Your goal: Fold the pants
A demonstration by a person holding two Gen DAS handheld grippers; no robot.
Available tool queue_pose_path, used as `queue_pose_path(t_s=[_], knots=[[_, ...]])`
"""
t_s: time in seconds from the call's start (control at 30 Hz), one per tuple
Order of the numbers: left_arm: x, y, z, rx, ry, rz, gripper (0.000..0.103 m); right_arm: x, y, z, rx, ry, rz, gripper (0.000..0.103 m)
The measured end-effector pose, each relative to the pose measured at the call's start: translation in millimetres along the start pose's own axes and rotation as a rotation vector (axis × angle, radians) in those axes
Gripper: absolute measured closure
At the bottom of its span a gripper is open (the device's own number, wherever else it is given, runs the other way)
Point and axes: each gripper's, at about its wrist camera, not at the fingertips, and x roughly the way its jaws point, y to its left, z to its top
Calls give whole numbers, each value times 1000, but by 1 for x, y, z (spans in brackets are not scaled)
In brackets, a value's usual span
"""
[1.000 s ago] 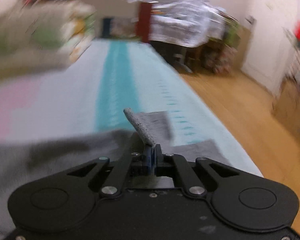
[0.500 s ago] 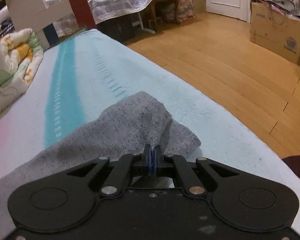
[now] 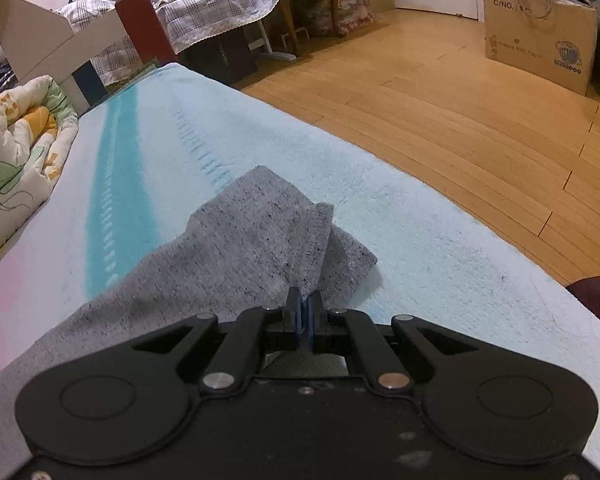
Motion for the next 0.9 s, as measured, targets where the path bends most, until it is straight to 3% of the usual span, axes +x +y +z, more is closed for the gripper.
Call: queue_pose_path(t_s=[0.3, 0.47, 0.5, 0.63, 0.77, 0.9], knots=[[-10, 16, -11, -93, 52, -68, 67, 3, 13, 0, -67, -12, -45, 100], [-15, 1, -17, -36, 41, -26, 67, 1, 7, -1, -32, -1, -37, 100], [-19, -2, -17, -23, 35, -16, 68, -2, 10, 0, -44, 2, -45, 99], [-47, -11, -14, 58, -66, 7, 66, -31, 34, 4, -117, -59, -92, 76], [-65, -1, 8, 25, -135, 21, 66, -64, 81, 4, -221, -119, 12, 70], [-46, 26, 29, -90, -134, 19, 66, -80, 148, -7, -325, -108, 185, 67]])
